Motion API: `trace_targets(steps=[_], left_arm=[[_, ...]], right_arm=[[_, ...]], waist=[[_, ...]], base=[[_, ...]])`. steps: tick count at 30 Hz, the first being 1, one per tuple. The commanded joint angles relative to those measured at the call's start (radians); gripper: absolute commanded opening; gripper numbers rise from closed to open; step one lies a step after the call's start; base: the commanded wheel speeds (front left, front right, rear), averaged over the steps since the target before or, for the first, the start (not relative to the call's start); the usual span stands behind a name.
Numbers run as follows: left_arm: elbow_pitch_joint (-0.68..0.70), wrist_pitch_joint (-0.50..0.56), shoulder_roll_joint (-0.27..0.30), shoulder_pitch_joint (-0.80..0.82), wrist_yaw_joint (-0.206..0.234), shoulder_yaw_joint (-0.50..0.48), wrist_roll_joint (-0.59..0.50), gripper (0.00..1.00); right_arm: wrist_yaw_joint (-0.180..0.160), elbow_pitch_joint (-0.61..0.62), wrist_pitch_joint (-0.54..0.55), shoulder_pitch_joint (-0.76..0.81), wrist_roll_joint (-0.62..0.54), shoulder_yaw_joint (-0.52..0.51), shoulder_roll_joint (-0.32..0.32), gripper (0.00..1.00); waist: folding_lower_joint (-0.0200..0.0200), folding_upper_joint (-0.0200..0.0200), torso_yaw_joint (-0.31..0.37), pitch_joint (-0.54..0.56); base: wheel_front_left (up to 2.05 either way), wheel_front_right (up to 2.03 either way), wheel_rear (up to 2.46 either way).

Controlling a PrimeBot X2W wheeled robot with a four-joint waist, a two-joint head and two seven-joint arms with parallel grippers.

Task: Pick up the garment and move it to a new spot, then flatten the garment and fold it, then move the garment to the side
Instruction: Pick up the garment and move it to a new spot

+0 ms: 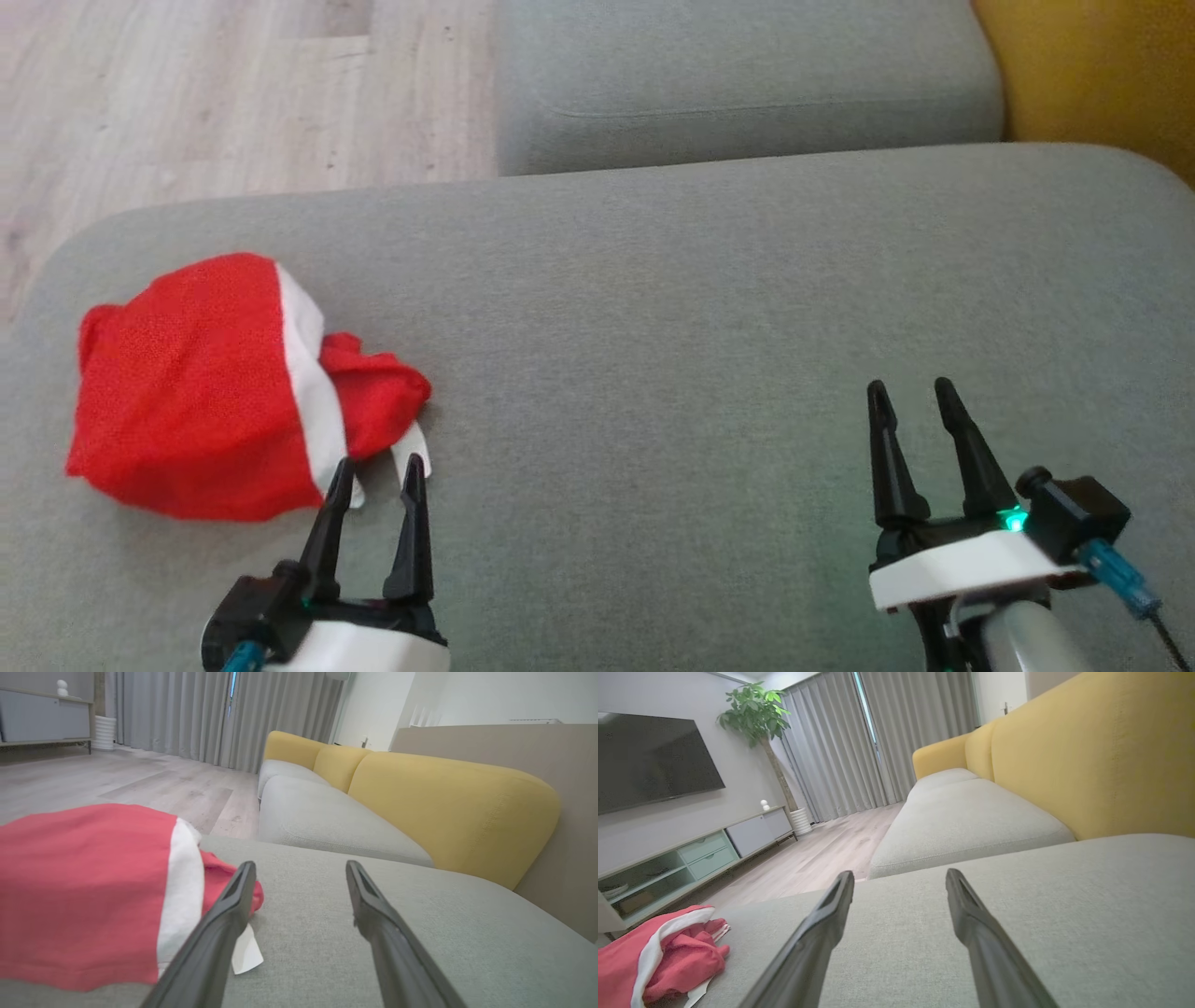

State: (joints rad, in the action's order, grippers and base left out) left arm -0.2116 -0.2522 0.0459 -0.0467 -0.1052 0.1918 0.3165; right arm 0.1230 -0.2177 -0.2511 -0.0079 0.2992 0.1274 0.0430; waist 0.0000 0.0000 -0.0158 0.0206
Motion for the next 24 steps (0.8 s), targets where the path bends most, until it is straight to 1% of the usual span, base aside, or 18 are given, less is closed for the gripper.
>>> trace_targets(steps=[1, 8, 10, 11, 18, 24], left_arm=[[0.029, -0.01, 0.004, 0.037, 0.005, -0.038, -0.01, 1.0], [0.019, -0.01, 0.004, 0.023, 0.012, -0.06, -0.026, 1.0], [0.015, -0.01, 0.004, 0.019, 0.01, -0.069, -0.034, 1.0], [0.015, -0.01, 0.004, 0.019, 0.01, -0.069, -0.034, 1.0], [0.013, -0.01, 0.004, 0.002, 0.005, -0.102, -0.057, 1.0], [0.015, -0.01, 0.004, -0.009, -0.001, -0.129, -0.071, 1.0]], right_arm=[[0.008, 0.036, -0.011, -0.029, 0.004, 0.033, 0.007, 1.0], [0.008, 0.034, -0.011, -0.01, 0.02, 0.071, 0.007, 1.0], [0.008, 0.033, -0.011, -0.005, 0.028, 0.082, 0.007, 1.0], [0.008, 0.033, -0.011, -0.005, 0.028, 0.082, 0.007, 1.0], [0.008, 0.029, -0.011, 0.014, 0.052, 0.125, 0.007, 1.0], [0.008, 0.028, -0.011, 0.025, 0.075, 0.168, 0.007, 1.0]], waist=[[0.0, 0.0, -0.028, 0.008], [0.0, 0.0, -0.133, 0.028], [0.0, 0.0, -0.166, 0.033], [0.0, 0.0, -0.166, 0.033], [0.0, 0.0, -0.282, 0.049], [0.0, 0.0, -0.364, 0.061]], base=[[0.0, 0.0, 0.0], [0.0, 0.0, 0.0], [0.0, 0.0, 0.0], [0.0, 0.0, 0.0], [0.0, 0.0, 0.0], [0.0, 0.0, 0.0]])
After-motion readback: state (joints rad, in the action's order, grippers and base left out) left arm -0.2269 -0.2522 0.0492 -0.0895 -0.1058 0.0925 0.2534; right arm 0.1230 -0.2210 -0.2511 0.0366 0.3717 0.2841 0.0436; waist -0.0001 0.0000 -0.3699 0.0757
